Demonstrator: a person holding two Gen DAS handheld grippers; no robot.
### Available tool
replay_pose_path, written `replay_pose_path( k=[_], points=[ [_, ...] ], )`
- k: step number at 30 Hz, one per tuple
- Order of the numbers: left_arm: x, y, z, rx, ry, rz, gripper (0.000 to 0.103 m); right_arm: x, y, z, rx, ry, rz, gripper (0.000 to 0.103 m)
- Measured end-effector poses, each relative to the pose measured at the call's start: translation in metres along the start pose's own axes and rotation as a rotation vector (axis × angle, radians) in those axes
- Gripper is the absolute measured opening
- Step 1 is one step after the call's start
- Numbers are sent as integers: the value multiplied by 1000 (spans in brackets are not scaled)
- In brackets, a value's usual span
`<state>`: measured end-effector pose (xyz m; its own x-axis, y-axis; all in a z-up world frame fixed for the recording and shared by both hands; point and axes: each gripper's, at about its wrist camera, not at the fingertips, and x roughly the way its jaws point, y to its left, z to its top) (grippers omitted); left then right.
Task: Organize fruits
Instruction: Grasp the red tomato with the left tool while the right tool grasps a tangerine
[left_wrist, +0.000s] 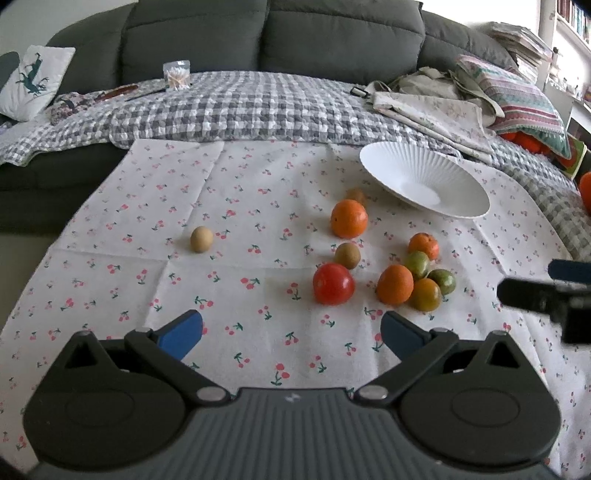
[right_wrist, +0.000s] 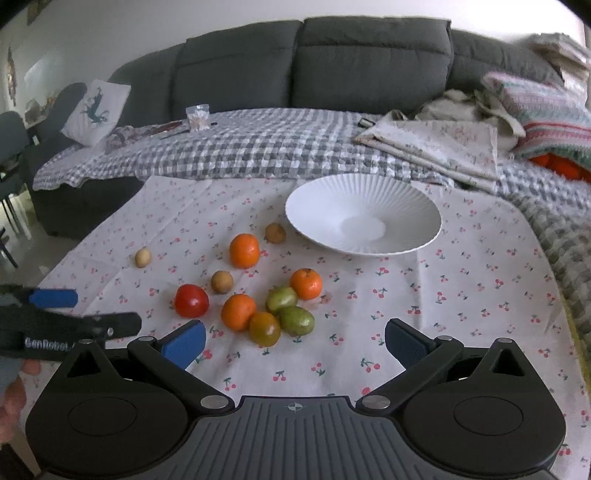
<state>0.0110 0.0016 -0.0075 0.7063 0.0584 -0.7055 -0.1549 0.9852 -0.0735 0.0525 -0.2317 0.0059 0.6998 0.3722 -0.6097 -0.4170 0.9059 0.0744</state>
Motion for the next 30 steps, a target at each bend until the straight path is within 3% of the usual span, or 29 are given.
replay_pose_path(
  k=[4,11,17,24,30],
  points=[
    [10,3,3,3,27,-34,99,10,-12,9,66,45,22,103],
    [27,-2,11,68,4,-18,86,34,-43,19,253,110,91,103],
    [46,-17,14,143,11,-45,72,67,-46,27,261,157,97,103],
    [61,-22,18,166,3,-73,59,100,-49,39,305,147,133,101],
    [71,-22,18,176,12,-102,46,127,-47,44,315,163,121,87]
  ],
)
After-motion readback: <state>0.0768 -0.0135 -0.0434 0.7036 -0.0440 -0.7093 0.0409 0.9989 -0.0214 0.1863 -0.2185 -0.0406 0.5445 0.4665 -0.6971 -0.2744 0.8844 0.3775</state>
